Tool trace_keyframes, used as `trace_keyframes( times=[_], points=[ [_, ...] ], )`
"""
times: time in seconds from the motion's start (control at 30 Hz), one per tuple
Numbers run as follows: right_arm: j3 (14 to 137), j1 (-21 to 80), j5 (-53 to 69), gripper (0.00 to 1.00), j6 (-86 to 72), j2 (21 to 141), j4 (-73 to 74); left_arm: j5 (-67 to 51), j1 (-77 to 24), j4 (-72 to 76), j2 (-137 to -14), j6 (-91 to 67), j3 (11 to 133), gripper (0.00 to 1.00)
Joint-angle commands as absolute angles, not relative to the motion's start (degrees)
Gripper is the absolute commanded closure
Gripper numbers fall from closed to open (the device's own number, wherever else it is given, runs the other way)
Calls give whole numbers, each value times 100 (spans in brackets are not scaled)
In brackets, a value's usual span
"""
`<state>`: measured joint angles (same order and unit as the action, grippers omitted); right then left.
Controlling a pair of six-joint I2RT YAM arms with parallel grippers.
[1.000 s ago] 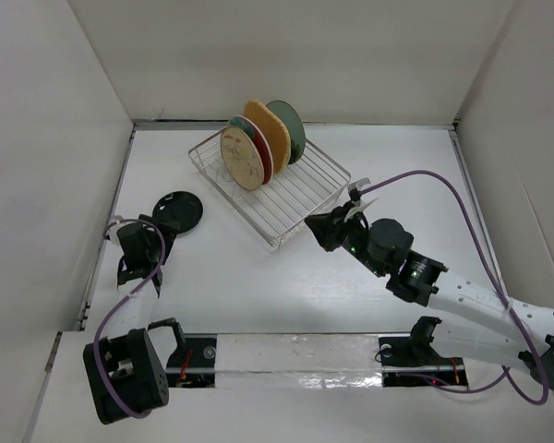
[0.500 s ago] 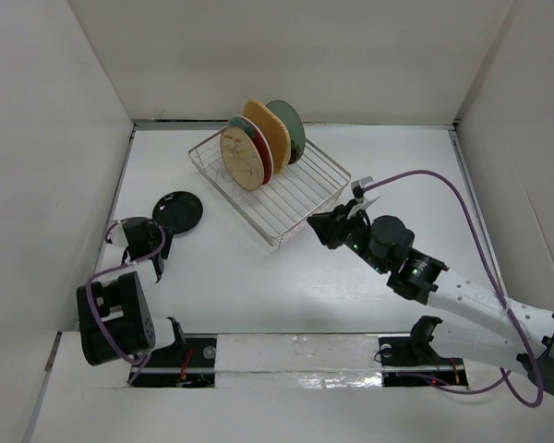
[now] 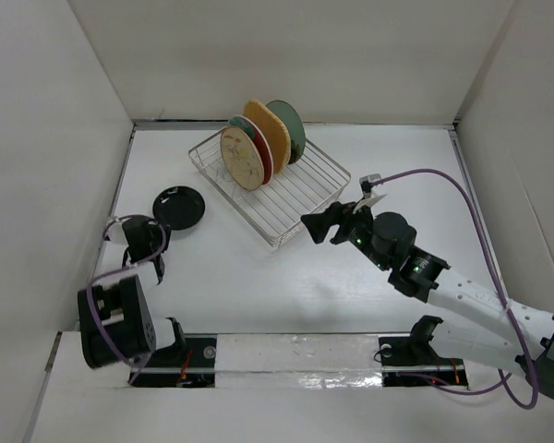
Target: Load the plates into the dish rack
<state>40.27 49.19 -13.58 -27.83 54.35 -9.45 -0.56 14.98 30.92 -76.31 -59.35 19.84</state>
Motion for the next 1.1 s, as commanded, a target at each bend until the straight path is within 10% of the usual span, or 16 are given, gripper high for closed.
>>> trace_keyframes(
  times=[0.0,0.03,0.1,0.13,0.3,0.67,1.07],
  points=[
    [3973,4966,-1231,16,-2681,5344,-1415,185,1380,3148,-6261,-5652,1872,100],
    [3990,4966,-1213,25,-2655,5387,-1372,176,1380,3033,-5979,-5625,1837,100],
    [4104,5036,-1195,88,-2645,5449,-1292,114,1380,2674,-5153,-5433,1854,100],
    [4148,5036,-1126,100,-2654,5484,-1205,88,1380,2559,-4915,-5388,1872,100],
    [4690,5089,-713,100,-2952,6132,-1012,-728,1380,2172,-3772,-5177,1889,100],
    [6326,5063,553,32,-2927,8278,-1441,-2467,765,2522,-3673,-5124,2057,100],
    [6855,4685,1283,28,-2848,9210,-1714,-3700,765,3647,-4394,-5537,1934,100]
  ],
)
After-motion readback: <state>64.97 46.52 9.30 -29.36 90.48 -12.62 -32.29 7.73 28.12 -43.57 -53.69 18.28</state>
